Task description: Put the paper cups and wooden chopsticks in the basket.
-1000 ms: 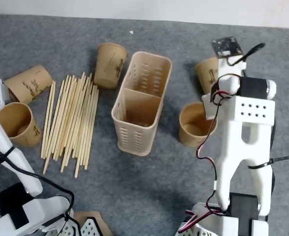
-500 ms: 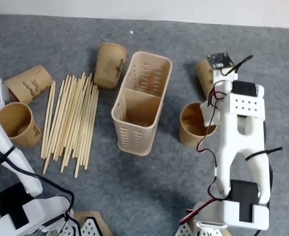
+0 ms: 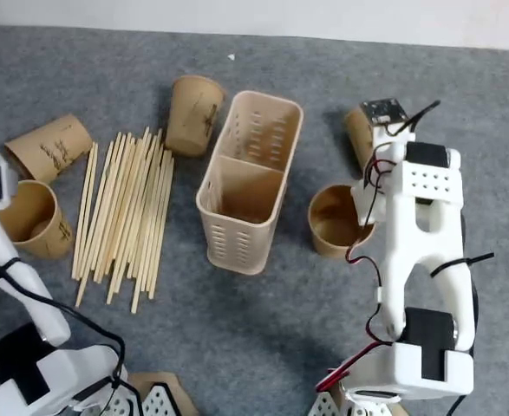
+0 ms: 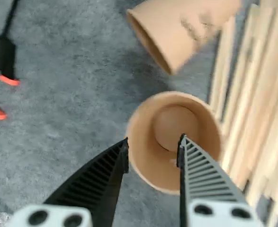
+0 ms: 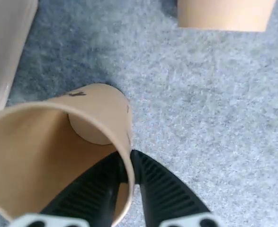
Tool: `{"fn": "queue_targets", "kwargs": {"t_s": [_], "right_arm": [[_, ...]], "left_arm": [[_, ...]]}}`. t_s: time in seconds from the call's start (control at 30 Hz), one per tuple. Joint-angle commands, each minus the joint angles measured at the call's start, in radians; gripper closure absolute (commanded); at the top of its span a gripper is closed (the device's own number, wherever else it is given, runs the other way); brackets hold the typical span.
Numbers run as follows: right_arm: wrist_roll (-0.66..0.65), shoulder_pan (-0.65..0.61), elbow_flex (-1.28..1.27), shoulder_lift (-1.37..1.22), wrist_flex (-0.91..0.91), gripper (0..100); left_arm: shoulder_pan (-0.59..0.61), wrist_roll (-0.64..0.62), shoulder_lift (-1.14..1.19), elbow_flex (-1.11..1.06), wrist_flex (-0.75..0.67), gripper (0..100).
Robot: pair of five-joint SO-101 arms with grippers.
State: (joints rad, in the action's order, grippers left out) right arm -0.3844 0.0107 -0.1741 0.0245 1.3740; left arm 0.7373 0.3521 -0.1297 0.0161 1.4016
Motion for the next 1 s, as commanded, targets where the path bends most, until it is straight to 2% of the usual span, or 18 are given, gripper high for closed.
{"fn": "queue_targets", "kwargs": {"t_s": [0.0,0.23,0.6,0.67,0.77,0.87,0.97], "right_arm": [[-0.003,0.015,0.018,0.025,-0.002,99.2],[-0.003,0.015,0.018,0.142,0.015,99.2],[-0.003,0.008,0.018,0.397,0.13,99.2],[-0.003,0.008,0.018,0.444,0.145,99.2],[-0.003,0.008,0.013,0.506,0.18,99.2],[-0.008,0.008,0.01,0.55,0.203,99.2],[-0.006,0.008,0.008,0.584,0.203,99.2]], "left_arm": [[0.05,0.009,-0.002,-0.016,-0.092,80],[0.064,0.011,0.051,-0.033,-0.103,80],[0.028,0.031,0.361,-0.033,-0.169,81],[0.007,0.031,0.389,-0.033,-0.169,85],[-0.016,0.031,0.384,-0.022,-0.183,100],[-0.019,0.029,0.341,0.015,-0.178,100],[-0.019,0.028,0.265,0.064,-0.098,100]]}}
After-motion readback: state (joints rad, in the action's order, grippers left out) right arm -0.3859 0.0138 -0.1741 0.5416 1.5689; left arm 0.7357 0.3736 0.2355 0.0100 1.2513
